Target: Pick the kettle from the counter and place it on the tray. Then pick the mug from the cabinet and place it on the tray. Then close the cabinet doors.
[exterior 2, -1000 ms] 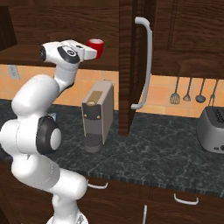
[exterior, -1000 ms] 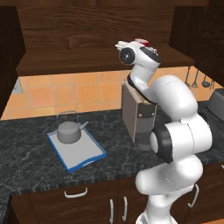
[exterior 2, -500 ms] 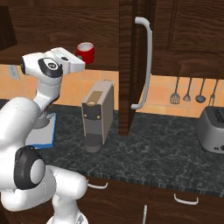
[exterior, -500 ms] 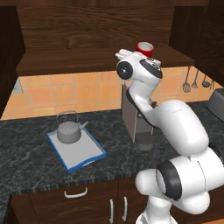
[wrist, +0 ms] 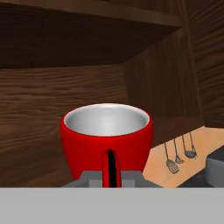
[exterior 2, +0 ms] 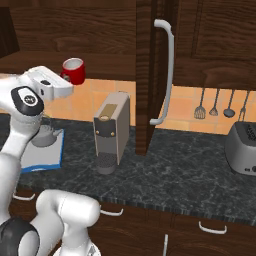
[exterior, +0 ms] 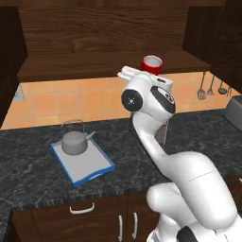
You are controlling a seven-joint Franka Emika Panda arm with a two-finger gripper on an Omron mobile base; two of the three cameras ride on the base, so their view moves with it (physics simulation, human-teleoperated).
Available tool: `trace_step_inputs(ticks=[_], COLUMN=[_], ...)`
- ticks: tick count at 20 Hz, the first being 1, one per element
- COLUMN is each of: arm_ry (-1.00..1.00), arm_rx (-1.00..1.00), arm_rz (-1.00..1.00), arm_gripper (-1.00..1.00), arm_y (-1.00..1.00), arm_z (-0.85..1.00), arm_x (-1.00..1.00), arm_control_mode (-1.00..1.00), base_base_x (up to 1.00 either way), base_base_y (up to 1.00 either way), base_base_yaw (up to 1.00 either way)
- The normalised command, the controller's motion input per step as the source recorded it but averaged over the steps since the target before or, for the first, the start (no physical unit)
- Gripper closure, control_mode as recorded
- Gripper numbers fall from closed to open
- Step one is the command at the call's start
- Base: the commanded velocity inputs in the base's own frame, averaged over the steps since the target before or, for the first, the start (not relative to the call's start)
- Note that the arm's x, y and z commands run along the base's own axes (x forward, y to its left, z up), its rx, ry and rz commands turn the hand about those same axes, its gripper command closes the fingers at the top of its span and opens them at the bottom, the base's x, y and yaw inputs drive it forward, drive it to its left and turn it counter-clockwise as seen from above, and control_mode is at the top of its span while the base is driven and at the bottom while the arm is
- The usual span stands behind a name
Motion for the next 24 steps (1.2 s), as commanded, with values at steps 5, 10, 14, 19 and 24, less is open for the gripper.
trace_step_inputs(ticks=[5,10,14,19,24], arm_ry=[0.00,0.00,0.01,0.11,0.08], arm_rx=[-0.07,-0.01,0.01,0.02,0.05], arm_rz=[0.11,0.00,-0.04,0.00,-0.05], arm_gripper=[1.00,1.00,1.00,1.00,1.00], arm_y=[0.57,0.52,0.42,0.26,0.51], arm_z=[-0.24,-0.38,-0.45,-0.54,-0.48], arm_x=[-0.86,-0.55,-0.32,-0.16,0.00], arm_control_mode=[-1.00,-1.00,-1.00,-1.00,-1.00], base_base_x=[0.00,0.00,0.00,0.00,0.00], base_base_y=[0.00,0.00,0.00,0.00,0.00], base_base_yaw=[0.00,0.00,0.00,0.00,0.00])
